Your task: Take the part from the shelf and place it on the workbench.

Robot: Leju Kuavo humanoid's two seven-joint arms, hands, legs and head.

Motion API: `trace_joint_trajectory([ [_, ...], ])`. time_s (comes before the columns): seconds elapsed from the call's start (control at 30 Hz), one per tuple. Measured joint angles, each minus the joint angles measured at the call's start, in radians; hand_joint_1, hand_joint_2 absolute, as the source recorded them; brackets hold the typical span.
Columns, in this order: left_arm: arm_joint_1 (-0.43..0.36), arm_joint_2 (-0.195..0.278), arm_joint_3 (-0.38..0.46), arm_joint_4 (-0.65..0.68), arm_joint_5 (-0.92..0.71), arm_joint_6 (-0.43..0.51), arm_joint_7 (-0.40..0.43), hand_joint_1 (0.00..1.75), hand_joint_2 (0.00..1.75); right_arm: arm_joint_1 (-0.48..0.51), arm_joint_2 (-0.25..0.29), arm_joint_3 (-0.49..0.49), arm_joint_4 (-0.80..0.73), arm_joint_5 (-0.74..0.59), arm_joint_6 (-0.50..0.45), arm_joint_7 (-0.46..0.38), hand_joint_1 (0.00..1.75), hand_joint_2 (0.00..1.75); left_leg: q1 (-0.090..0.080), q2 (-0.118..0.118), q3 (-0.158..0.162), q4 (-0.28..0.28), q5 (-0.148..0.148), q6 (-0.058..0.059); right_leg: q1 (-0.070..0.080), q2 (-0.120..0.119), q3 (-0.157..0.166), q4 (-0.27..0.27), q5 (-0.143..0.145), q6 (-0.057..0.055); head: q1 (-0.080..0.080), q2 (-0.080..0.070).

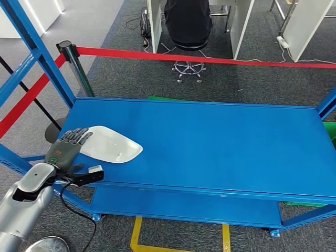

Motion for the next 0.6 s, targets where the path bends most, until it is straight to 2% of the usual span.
trace_joint_trajectory([
  [0.6,-0.005,-0.006,0.001,0.01,0.0,0.0,0.0,0.0,1.75,0.0,-0.002,-0.008,0.0,0.0,0.0,0.0,0.0,1.75,-0.001,-0.001,0.002,0.0,0.001,0.001,0.0,-0.002,0.002,0.0,0.0,0.0,0.0,0.0],
])
